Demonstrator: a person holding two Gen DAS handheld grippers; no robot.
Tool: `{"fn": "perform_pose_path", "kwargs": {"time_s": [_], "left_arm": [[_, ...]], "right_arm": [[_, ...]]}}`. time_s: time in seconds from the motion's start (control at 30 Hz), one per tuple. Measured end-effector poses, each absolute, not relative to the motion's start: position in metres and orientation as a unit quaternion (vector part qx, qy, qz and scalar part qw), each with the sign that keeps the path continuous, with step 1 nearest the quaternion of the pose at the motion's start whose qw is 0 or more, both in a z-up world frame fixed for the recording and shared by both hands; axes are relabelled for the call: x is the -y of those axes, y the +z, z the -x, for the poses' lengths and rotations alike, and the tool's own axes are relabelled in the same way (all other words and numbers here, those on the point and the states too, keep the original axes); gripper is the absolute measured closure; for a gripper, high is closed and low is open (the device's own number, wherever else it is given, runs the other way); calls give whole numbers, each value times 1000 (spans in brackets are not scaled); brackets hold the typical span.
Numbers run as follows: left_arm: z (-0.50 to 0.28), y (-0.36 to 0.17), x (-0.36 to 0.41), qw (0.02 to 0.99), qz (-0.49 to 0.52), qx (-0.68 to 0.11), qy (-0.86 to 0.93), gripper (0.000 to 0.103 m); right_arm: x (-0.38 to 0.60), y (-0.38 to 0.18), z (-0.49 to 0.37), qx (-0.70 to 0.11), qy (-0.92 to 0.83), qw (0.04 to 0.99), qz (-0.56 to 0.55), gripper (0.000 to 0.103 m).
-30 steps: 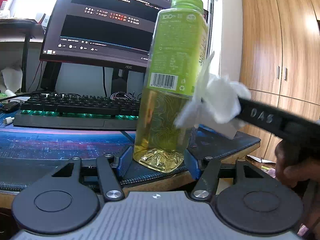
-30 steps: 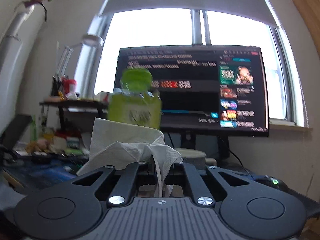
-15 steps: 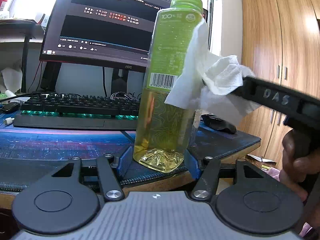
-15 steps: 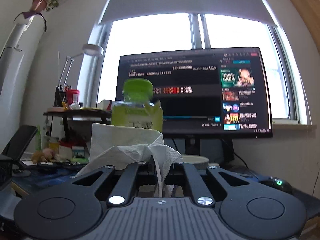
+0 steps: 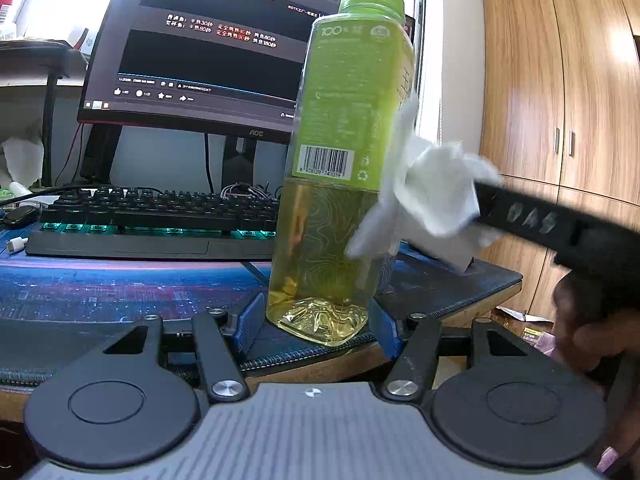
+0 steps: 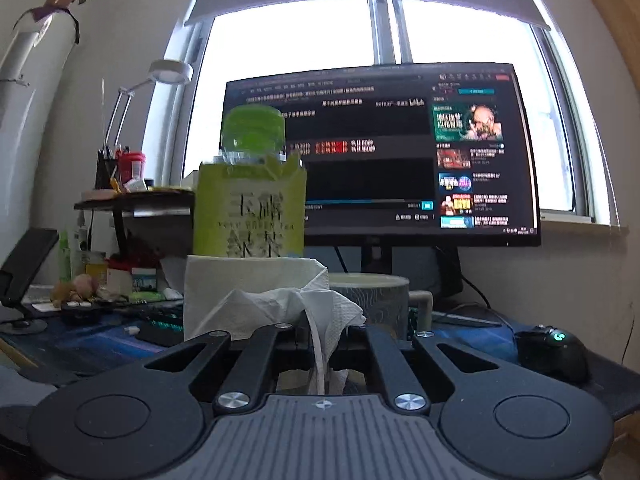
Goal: Clean container
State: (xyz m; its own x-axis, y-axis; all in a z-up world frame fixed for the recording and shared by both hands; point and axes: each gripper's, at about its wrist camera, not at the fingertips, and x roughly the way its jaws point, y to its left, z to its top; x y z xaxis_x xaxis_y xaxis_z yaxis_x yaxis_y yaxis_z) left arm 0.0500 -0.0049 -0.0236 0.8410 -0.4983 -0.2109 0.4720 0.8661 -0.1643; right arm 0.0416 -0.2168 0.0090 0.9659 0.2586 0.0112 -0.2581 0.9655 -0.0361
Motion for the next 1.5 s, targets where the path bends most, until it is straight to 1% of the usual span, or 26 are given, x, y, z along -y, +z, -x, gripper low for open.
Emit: {"fn": "perform_pose_path", "kwargs": {"time_s": [0.17,0.33,0.6,0.7,0.93,1.3,1.5], "left_arm": [[-50,-24,5,958,53,-124,-254,41],[-50,-24,4,958,54,-124,-254,41],[-49,-25,5,958,53,-121,-253,41],[-48,-25,5,958,53,-121,-253,41],[-48,-25,4,958,53,-121,-254,41],[-47,-25,4,958,54,-119,-254,41],[-48,-25,0,957,53,-120,-259,41]], "right_arm": [[217,19,-28,39,147,988,14,96],[212,18,-33,21,134,990,27,95],[218,5,-47,-10,130,991,15,95],[217,6,-45,-6,127,992,19,95],[218,19,-27,35,148,988,3,95],[220,2,-49,-12,126,992,10,95],[220,8,-39,11,133,991,10,95]]}}
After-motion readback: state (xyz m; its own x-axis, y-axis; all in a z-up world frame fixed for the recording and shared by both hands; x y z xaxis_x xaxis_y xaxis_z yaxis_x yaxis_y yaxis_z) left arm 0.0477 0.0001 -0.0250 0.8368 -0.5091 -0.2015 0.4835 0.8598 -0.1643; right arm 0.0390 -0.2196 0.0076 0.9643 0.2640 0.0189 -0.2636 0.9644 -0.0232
